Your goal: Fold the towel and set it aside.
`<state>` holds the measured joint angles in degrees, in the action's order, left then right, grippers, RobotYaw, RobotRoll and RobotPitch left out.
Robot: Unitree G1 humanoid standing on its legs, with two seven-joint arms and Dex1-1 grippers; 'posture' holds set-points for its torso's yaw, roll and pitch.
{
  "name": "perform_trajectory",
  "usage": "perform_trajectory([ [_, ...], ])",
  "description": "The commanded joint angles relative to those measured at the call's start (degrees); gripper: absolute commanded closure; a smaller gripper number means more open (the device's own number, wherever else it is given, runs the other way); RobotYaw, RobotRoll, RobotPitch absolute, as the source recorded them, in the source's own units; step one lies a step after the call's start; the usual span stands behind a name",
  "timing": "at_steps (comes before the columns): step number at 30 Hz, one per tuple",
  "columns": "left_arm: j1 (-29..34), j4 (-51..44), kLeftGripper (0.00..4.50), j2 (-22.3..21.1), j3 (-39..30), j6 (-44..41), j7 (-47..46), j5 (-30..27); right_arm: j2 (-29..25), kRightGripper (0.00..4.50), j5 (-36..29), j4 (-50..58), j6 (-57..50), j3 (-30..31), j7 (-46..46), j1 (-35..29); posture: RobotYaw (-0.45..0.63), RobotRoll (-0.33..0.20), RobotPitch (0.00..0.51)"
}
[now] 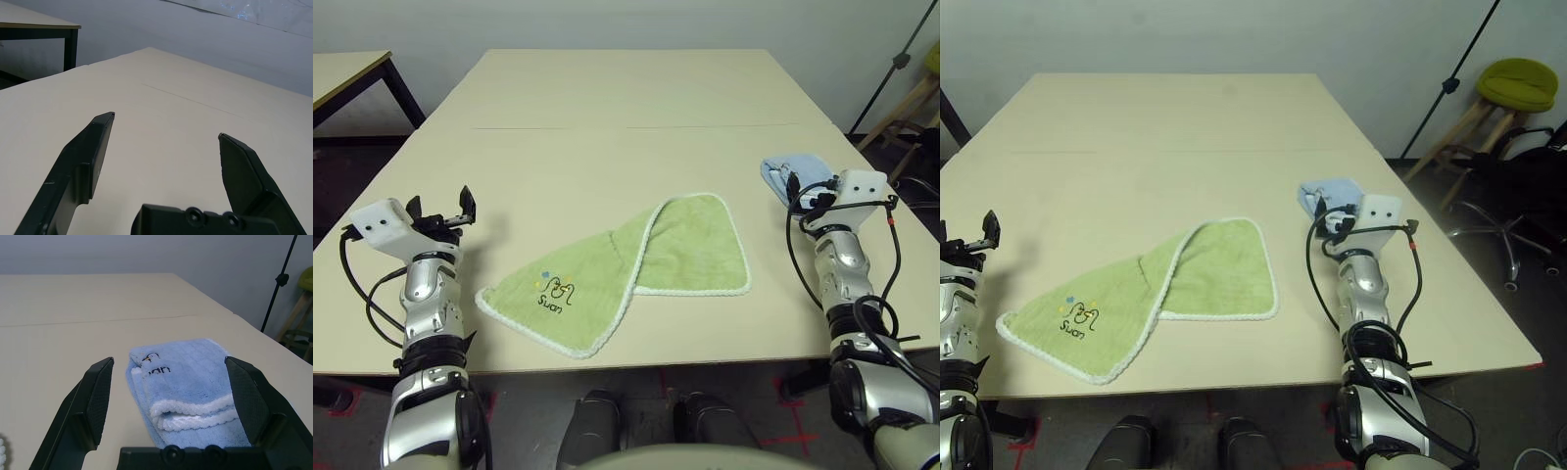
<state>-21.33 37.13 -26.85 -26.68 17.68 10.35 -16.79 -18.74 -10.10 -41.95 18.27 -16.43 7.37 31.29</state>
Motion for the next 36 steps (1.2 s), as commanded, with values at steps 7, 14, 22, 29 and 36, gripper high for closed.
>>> perform_trajectory([
  [7, 1.0, -10.6, 0.02, -9.1, 2.9, -10.3, 16.9, -4.8, -8.8, 0.0, -4.7, 9.7, -11.6, 4.1, 21.2, 5.8, 0.14, 0.0, 0.082],
  [14, 3.2, -15.3, 0.02, -11.7, 4.6, -19.1, 26.2, -8.4, -10.9, 0.0, -5.5, 11.1, -19.1, 6.1, 28.7, 7.0, 0.14, 0.0, 0.101],
  [22, 9.5, -30.9, 0.02, -21.7, 10.2, -37.4, 42.9, -13.6, -16.5, 0.0, -0.4, 0.6, -31.5, 14.9, 44.4, 20.2, 0.18, 0.0, 0.11],
  [29, 11.1, -40.5, 0.02, -28.5, 14.9, -48.0, 52.7, -16.9, -17.2, 0.0, 7.3, -12.0, -34.1, 22.8, 54.6, 32.1, 0.2, 0.0, 0.107],
  [36, 12.5, -46.9, 0.02, -29.4, 17.9, -52.9, 55.9, -17.9, -13.1, 0.0, 14.0, -23.8, -38.0, 27.7, 56.4, 39.3, 0.2, 0.0, 0.111],
])
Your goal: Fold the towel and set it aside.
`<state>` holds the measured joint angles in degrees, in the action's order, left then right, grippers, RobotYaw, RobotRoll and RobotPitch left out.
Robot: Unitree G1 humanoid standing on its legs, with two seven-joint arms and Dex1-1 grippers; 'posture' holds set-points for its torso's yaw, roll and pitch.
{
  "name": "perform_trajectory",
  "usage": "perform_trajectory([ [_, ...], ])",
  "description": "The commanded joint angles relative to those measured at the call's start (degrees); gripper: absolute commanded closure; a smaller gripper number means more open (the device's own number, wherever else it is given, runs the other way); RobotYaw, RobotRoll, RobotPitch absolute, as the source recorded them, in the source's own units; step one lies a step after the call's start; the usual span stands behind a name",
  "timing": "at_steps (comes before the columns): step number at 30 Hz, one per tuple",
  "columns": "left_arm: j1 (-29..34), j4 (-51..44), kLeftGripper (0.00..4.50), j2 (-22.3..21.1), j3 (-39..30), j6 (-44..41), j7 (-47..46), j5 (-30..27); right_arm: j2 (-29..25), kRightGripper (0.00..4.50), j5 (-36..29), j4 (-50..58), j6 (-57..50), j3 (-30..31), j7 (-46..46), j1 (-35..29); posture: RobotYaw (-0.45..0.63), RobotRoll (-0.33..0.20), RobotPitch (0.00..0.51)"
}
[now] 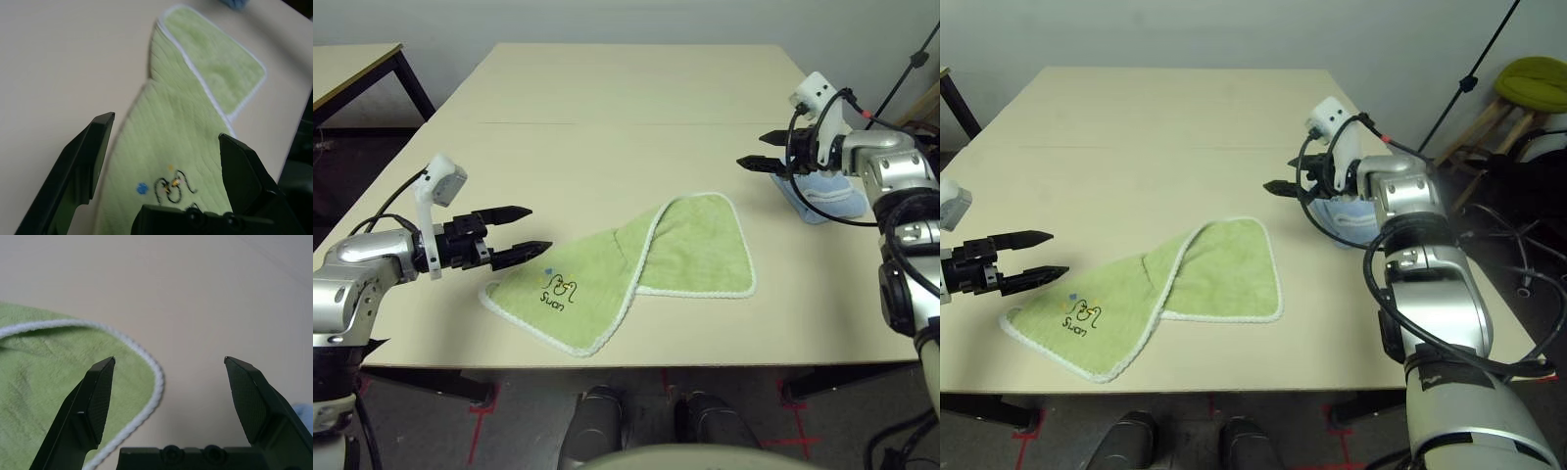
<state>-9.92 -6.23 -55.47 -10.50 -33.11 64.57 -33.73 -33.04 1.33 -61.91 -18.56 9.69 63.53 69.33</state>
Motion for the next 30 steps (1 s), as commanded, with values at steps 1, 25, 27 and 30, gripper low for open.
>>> perform_trajectory([
  [1, 1.2, -4.6, 0.02, -0.3, 1.9, -2.9, 1.3, -1.5, 2.0, 0.0, 3.6, -5.3, -1.2, 2.2, 0.5, 2.1, 0.2, 0.0, 0.112],
  [25, 3.0, -7.6, 0.02, 1.3, 1.0, -3.9, 1.1, -2.7, 10.8, 0.0, 11.5, -15.4, -5.1, 2.0, -14.7, 0.5, 0.22, 0.0, 0.106],
  [27, 3.3, -7.5, 0.02, 1.8, 0.6, -3.7, 0.7, -2.9, 11.3, 0.0, 11.2, -15.5, -5.2, 1.4, -15.8, 0.0, 0.22, 0.0, 0.106],
  [30, 4.1, -7.4, 0.01, 2.3, -0.7, -4.7, 0.8, -4.6, 12.1, 0.19, 11.0, -15.6, -5.2, 0.6, -18.0, -0.7, 0.23, 0.0, 0.098],
])
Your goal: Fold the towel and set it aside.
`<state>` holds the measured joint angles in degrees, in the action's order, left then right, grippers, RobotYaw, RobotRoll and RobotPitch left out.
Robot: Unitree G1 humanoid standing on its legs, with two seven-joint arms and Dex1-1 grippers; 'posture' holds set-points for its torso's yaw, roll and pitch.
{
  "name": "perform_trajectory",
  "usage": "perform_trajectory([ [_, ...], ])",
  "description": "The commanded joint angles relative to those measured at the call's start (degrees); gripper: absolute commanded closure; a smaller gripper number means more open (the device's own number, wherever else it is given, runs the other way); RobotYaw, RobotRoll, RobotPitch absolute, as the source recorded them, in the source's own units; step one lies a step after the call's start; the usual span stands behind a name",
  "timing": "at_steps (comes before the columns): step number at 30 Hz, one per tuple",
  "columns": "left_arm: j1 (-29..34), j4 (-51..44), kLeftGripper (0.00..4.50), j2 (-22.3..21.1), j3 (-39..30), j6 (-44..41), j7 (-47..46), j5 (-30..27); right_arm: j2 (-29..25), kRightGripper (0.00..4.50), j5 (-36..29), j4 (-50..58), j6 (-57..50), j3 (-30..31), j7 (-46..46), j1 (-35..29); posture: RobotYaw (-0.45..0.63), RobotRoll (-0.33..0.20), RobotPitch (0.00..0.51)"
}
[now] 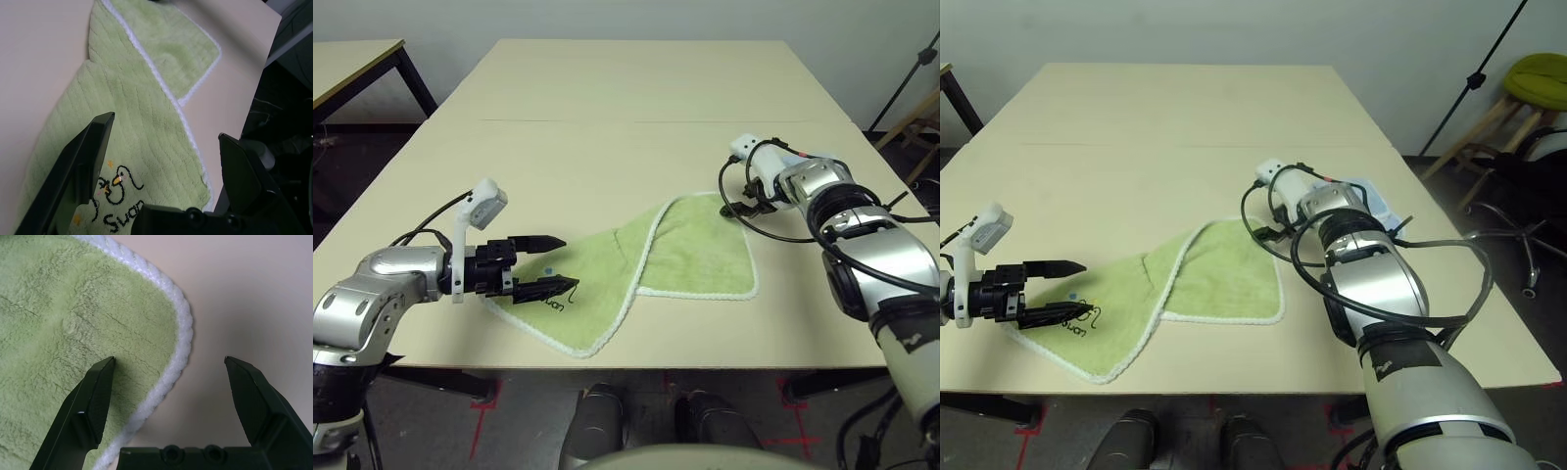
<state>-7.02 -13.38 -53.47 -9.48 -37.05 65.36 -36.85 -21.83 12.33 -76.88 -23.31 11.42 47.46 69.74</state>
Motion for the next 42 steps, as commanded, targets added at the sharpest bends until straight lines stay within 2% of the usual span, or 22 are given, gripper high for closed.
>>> perform_trajectory([
  [1, 1.9, -0.2, 0.0, 0.1, -2.1, -0.3, 0.7, -1.5, 1.1, 0.39, -0.2, -0.7, -0.6, -1.6, -2.8, -1.5, 0.23, 0.0, 0.098],
  [5, 3.1, 0.5, 0.0, -0.5, -2.5, 1.6, 2.0, -0.4, 1.4, 1.52, 0.1, -0.9, -0.9, -2.7, -4.6, -2.2, 0.23, 0.0, 0.083],
  [13, 2.2, 1.4, 0.0, -0.2, -1.9, 2.8, 2.0, -0.1, 2.0, 4.35, 0.0, -0.7, -0.6, -4.0, -4.2, -0.8, 0.23, 0.0, 0.072],
  [14, 2.2, 1.3, 0.0, -0.3, -2.0, 2.8, 2.1, -0.2, 1.9, 4.47, 0.0, -0.6, -0.4, -4.2, -3.8, -0.3, 0.23, 0.0, 0.072],
  [19, 2.1, 1.2, 0.0, -0.5, -2.3, 2.8, 2.2, -0.4, 0.4, 4.47, 1.0, 0.2, 3.0, -3.1, 1.0, 3.9, 0.23, 0.0, 0.073],
  [25, 1.1, 0.1, 0.0, 0.0, -2.5, 1.5, 1.6, -2.0, -2.6, 4.47, 2.6, 1.7, 10.0, -0.6, 15.3, 10.8, 0.22, 0.0, 0.081],
  [31, -0.9, 0.7, 0.0, 1.4, -1.8, 1.8, 0.7, -2.1, -3.8, 4.47, 2.3, 3.0, 15.8, -0.4, 23.1, 19.7, 0.21, 0.0, 0.076],
  [36, -1.9, 0.9, 0.0, 2.8, -3.1, 1.5, -0.6, -3.2, -2.6, 4.47, -2.8, 3.8, 14.2, -4.6, 31.4, 27.8, 0.22, 0.0, 0.072],
  [42, -1.2, -0.1, 0.0, 3.4, -4.9, 0.8, -2.2, -4.8, -1.0, 4.47, -9.1, 4.0, 8.8, -10.4, 33.7, 33.4, 0.23, 0.0, 0.07],
])
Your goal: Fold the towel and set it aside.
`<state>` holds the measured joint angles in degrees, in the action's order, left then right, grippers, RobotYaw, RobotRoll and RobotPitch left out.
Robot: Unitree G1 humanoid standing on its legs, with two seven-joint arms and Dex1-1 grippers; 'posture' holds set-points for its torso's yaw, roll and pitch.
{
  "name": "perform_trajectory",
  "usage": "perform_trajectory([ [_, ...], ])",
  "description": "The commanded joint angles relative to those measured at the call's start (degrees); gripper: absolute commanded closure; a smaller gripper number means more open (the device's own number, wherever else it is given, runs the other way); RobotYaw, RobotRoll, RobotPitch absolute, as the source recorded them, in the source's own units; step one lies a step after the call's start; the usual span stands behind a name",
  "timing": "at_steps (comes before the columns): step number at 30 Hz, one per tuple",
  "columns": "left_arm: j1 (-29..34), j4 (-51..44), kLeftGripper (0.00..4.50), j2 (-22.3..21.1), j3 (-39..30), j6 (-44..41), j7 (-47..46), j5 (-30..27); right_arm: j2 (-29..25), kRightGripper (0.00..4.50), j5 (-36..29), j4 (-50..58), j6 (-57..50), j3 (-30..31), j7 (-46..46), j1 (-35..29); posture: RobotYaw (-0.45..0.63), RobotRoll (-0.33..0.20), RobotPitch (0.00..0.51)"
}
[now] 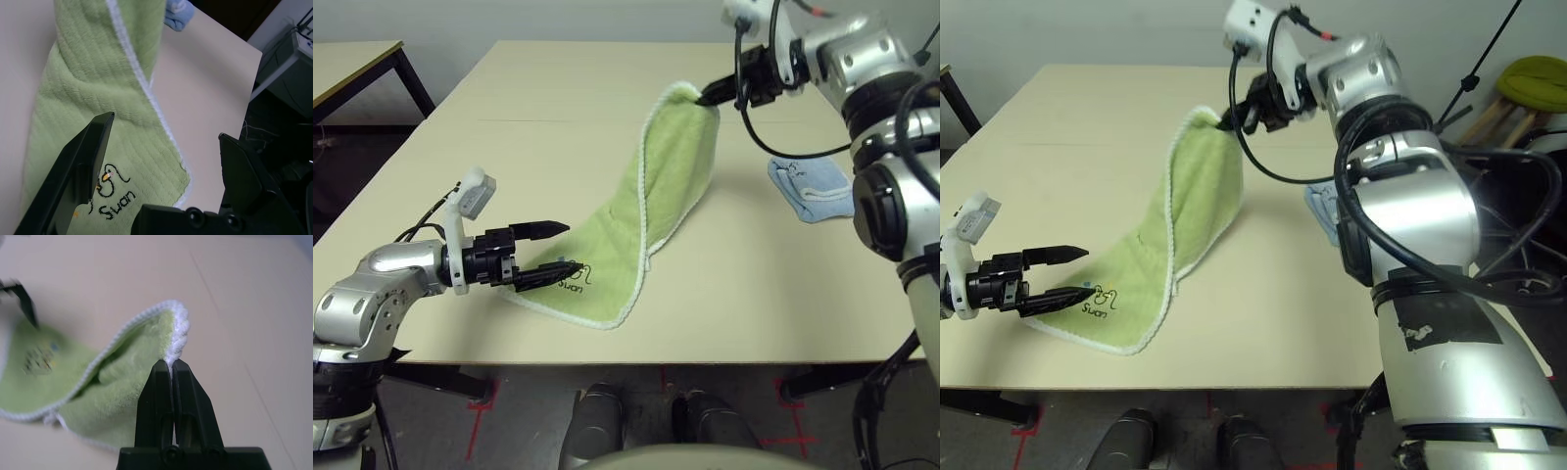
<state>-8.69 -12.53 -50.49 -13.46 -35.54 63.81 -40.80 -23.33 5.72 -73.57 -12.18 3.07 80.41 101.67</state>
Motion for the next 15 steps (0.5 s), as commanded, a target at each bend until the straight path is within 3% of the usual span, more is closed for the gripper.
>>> perform_trajectory([
  [1, 0.7, -1.3, 0.0, 0.4, -1.1, -0.9, -0.8, -1.2, 0.7, 4.47, -2.9, 0.8, -2.9, -2.4, 0.3, 2.1, 0.24, 0.0, 0.064],
  [7, 0.3, -3.1, 0.0, 1.2, -3.0, -3.0, -3.6, -3.9, 1.4, 4.47, -4.7, 0.7, -4.2, -4.8, -5.4, 4.8, 0.24, 0.0, 0.06],
  [15, 1.6, -5.1, 0.0, 1.8, -3.9, -3.9, -6.1, -5.1, 2.3, 4.47, -10.3, 1.1, -6.8, -11.2, -13.0, 14.5, 0.26, 0.0, 0.068],
])
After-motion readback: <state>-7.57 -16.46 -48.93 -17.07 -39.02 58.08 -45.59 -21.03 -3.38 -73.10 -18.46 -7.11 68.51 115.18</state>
